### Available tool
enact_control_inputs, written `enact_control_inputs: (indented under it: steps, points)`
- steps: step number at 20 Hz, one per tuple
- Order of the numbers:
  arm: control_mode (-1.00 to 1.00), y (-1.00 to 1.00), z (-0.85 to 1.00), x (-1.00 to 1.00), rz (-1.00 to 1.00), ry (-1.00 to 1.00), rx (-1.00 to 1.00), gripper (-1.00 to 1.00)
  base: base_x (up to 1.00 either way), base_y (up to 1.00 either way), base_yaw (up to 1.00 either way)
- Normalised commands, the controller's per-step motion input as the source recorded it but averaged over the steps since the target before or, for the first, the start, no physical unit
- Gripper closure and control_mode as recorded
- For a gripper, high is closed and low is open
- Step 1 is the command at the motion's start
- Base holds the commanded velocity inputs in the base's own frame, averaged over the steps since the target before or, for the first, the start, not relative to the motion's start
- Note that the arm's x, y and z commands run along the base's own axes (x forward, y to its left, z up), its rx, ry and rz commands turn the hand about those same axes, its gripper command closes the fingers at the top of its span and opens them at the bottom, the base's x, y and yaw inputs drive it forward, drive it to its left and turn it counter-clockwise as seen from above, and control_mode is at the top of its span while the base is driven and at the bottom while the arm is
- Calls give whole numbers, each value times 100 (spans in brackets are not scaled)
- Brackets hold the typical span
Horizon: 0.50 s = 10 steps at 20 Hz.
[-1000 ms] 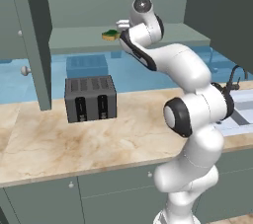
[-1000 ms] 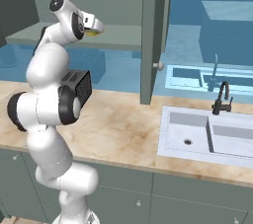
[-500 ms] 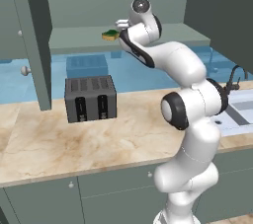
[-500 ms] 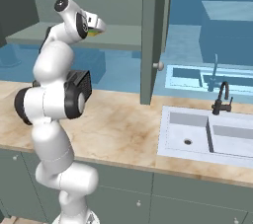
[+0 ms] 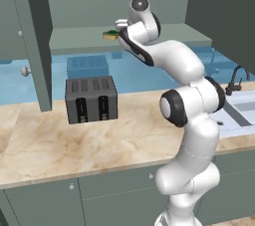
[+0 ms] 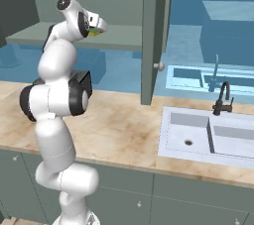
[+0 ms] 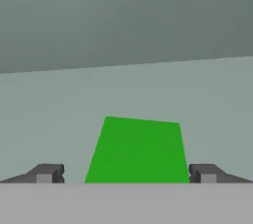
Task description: Locate and retrieve the sponge and sponge from the cabinet. Place them next to the sink.
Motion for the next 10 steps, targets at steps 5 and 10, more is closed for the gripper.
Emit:
enact_control_inputs:
  steps: [5, 10]
  points:
    - [-100, 1, -20, 11, -1, 3, 0, -100, 0, 0, 0]
    - [-100, 0, -30, 0, -2, 1, 0, -100, 0, 0, 0]
